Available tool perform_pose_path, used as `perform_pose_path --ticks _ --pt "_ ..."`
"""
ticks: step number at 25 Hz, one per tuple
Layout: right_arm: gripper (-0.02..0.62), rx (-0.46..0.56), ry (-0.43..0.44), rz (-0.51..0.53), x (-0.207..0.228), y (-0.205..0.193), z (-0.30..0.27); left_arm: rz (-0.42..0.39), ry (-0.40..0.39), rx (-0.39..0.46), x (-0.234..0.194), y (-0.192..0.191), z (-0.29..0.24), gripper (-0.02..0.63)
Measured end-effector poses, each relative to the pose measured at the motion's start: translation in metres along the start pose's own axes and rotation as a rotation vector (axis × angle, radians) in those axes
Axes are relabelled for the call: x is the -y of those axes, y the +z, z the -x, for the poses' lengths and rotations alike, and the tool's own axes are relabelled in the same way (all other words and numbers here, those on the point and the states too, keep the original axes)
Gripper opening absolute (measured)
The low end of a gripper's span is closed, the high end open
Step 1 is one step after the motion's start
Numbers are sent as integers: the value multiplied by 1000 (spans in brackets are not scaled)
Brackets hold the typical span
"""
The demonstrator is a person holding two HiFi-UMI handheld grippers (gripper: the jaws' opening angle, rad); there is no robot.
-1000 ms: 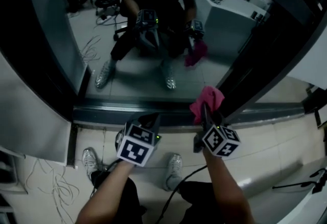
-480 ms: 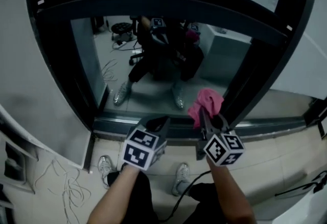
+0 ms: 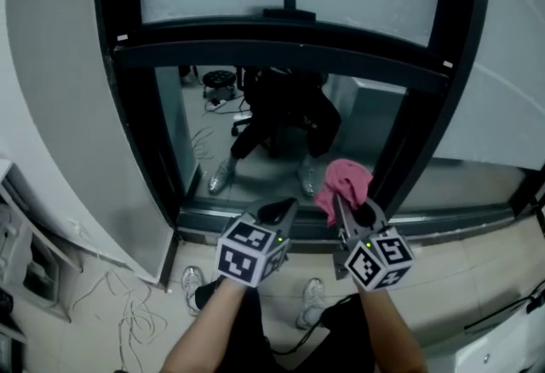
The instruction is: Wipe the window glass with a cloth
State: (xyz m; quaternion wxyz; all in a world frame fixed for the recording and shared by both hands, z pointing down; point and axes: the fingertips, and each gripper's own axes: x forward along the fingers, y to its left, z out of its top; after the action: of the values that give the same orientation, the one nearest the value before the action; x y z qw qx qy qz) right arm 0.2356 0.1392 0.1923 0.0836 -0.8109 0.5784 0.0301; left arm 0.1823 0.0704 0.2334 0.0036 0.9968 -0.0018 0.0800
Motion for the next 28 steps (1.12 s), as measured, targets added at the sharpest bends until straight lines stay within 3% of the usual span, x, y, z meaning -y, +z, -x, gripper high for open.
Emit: perform_pose_path --ticks 18,28 --pt "60 -56 133 -1 -46 -9 85 -40 -36 14 71 -9 45 6" --pt "58 -65 117 -8 -44 -10 96 -38 20 19 82 -14 49 6"
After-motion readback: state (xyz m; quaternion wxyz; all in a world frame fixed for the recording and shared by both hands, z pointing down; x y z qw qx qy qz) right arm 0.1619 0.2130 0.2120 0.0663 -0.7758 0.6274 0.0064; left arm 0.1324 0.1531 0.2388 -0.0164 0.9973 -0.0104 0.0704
